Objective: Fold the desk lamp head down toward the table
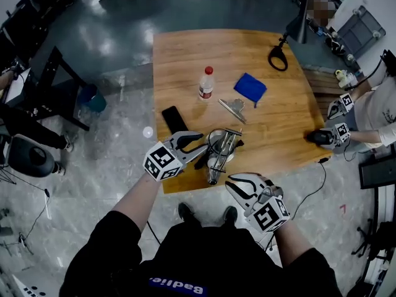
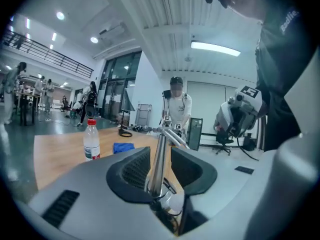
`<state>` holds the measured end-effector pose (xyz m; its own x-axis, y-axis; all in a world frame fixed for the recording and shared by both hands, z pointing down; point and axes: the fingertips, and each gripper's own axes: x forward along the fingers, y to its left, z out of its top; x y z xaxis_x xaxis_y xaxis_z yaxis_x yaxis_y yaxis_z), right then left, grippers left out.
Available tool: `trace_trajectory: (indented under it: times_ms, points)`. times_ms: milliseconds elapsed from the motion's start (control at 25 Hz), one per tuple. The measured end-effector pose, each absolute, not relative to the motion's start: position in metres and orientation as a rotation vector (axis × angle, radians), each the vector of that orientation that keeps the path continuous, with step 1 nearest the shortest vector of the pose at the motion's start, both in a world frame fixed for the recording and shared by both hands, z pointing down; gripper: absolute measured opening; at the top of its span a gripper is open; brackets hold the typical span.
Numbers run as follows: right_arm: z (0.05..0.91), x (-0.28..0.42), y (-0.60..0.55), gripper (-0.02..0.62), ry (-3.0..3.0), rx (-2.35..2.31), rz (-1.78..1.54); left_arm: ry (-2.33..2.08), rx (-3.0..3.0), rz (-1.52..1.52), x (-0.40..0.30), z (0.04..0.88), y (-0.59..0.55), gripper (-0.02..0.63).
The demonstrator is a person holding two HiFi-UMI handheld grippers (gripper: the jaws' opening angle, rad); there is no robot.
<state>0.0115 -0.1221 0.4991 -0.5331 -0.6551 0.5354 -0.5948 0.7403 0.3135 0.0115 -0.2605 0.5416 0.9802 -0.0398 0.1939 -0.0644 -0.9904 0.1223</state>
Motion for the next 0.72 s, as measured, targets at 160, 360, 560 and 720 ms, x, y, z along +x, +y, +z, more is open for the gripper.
trace_trajectory:
  times_ms: [160,360,560,720]
  points:
    - [0.478,0.023,-0.104,0.057,-2.446,1.041,0.018,-0.221,2.955,0.220,-0.005,0.505,-0.214,0.135]
    - [0.463,0.051,-0.067,0.057,-2.612,1.038,0.066,-0.372,2.919,0.148,0.000,0.470,-0.144,0.124]
    - [0.450,0.088,-0.019,0.057,-2.736,1.004,0.165,-0.532,2.870,0.115,0.027,0.444,-0.065,0.121]
    - [0.427,0.107,0.015,0.057,-2.817,1.010,0.259,-0.552,2.911,0.092,0.050,0.416,-0.008,0.117]
